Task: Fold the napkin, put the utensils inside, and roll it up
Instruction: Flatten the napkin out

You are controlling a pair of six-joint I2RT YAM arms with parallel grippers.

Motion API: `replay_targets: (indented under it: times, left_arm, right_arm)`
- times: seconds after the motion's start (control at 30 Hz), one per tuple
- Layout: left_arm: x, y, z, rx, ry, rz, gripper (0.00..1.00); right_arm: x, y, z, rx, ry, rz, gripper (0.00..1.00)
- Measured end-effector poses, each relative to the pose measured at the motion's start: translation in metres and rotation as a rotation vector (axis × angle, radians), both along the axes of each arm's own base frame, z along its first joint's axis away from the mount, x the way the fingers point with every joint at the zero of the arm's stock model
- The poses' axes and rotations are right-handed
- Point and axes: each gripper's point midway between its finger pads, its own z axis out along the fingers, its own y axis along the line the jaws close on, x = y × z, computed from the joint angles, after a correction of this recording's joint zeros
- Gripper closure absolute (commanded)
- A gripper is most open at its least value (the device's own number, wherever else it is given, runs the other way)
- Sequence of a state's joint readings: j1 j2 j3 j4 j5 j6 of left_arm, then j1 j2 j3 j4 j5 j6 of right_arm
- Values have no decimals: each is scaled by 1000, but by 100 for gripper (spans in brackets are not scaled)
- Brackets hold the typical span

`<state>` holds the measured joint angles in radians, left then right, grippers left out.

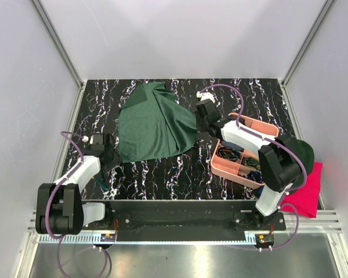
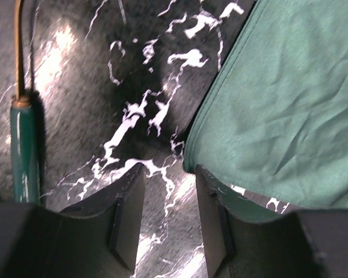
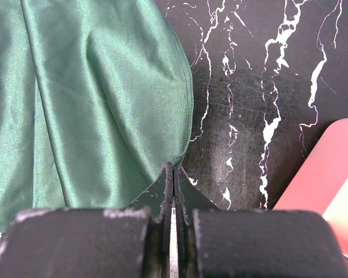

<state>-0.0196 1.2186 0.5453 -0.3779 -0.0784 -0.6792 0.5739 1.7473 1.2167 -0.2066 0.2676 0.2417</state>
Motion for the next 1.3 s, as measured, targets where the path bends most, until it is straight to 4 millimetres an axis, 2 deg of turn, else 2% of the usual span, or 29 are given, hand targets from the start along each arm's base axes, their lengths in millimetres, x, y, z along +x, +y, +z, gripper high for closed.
replay_targets:
  times: [0.17,0.3,0.33,0.57,0.67,0.77,0.83,0.9,0.93,1.03,1.07,1.17,1.3]
  left_arm:
    - [10,-3,-3,-13,-15,-5,62]
    - [14,-6,-4,-30,-28,-10,88]
    - [14,-7,-5,-36,-28,-13,100]
    - [16,-18,-3,-93,-53,-44,100]
    - [17,-19,17,-100,-107,-44,100]
    - [28,-17,71,-90,-247,-39,100]
    - [40,-13,129,-71,-389,-33,100]
    - [47,-8,197,-48,-554,-27,100]
    - [48,-6,229,-38,-633,-24,100]
    - [36,1,301,-15,-794,-12,100]
    - [28,5,322,-3,-834,-3,100]
    - [9,12,365,25,-917,21,100]
    - [-19,17,420,60,-1015,38,100]
  right_arm:
    - [-1,2,0,9,6,12,100]
    - [-2,4,-1,13,9,17,100]
    - [-2,4,-1,14,9,18,100]
    - [-3,5,5,24,2,29,100]
    - [-5,7,24,47,-27,49,100]
    - [-9,5,61,84,-92,56,100]
    - [-12,5,99,132,-160,67,100]
    - [-18,3,142,183,-243,79,100]
    - [-21,1,164,206,-286,83,100]
    - [-36,-7,228,269,-415,99,100]
    - [-42,-10,249,288,-458,107,100]
    - [-64,-19,306,340,-571,136,100]
    - [-93,-28,365,390,-690,175,100]
